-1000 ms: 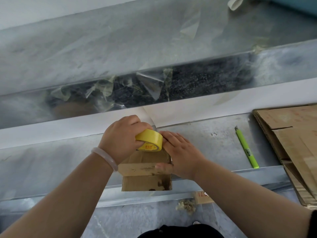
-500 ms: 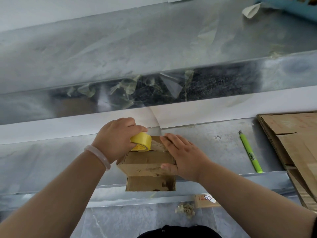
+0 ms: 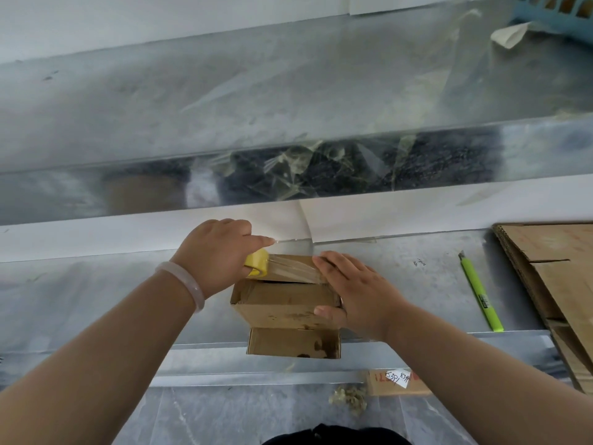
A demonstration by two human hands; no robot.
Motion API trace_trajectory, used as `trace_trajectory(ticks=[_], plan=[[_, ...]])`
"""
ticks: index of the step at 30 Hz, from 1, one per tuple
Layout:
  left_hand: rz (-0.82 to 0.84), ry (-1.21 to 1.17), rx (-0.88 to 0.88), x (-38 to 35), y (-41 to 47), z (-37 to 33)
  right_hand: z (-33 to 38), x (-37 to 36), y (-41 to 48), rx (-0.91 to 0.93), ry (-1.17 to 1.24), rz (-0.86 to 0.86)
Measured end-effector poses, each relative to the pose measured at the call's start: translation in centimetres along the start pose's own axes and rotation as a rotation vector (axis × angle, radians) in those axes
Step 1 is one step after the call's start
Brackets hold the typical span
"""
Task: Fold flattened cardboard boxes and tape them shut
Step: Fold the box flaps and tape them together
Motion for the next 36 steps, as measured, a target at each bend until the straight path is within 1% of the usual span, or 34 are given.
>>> trace_trajectory(ticks=[4, 5, 7, 9, 11, 13, 16, 18, 21, 22, 27, 30, 34, 36], plan=[[0.020, -0.015, -0.033, 0.5, -0.1, 0.1, -0.1, 0.2, -0.2, -0.004, 0.017, 0.015], [0.047, -0.067, -0.031, 0.5, -0.1, 0.3, -0.2, 0.1, -0.2, -0.001, 0.016, 0.018], [0.096, -0.298, 0.021, 0.6, -0.5, 1.3, -0.4, 0.0, -0.1, 0.002, 0.016, 0.020], [0.073, -0.521, 0.070, 0.5, -1.5, 2.5, -0.5, 0.0, -0.1, 0.004, 0.016, 0.021], [0.044, -0.587, 0.066, 0.0, -2.2, 3.1, -0.6, 0.1, 0.0, 0.012, 0.013, 0.016], [0.016, -0.568, 0.052, -0.5, -2.5, 3.2, -0.6, 0.1, 0.0, 0.014, 0.012, 0.015], [-0.013, -0.479, 0.046, -0.8, -2.5, 3.0, -0.6, 0.1, 0.0, 0.011, 0.020, 0.013], [0.003, -0.407, 0.056, -0.5, -2.6, 3.0, -0.7, 0.1, 0.0, 0.007, 0.030, 0.011], [0.042, -0.197, 0.057, -0.9, -3.2, 3.3, -1.0, 0.2, -0.2, 0.007, 0.029, 0.012], [0.059, -0.174, 0.065, -1.3, -3.3, 3.4, -1.1, 0.2, -0.2, 0.013, 0.023, 0.013], [0.188, -0.213, 0.114, -4.0, -3.6, 3.0, -1.1, 0.5, -0.2, 0.009, 0.003, 0.024], [0.210, -0.253, 0.143, -5.1, -3.8, 2.6, -1.2, 0.5, -0.3, -0.003, 0.020, 0.031], [0.255, -0.379, 0.164, -5.5, -4.0, 2.1, -1.1, 0.7, -0.4, -0.011, 0.066, 0.048], [0.265, -0.381, 0.156, -5.7, -3.9, 2.1, -0.9, 1.1, -0.1, -0.011, 0.076, 0.048]])
Point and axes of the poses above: each hand's wrist, its own y-axis towards the middle knuckle, its own x-axis out of the back of the hand, z = x × y, the point moved 2 cm from there along y, towards the middle knuckle, and after that the axes turned 5 degrees about -x, right-handed, at the moved point
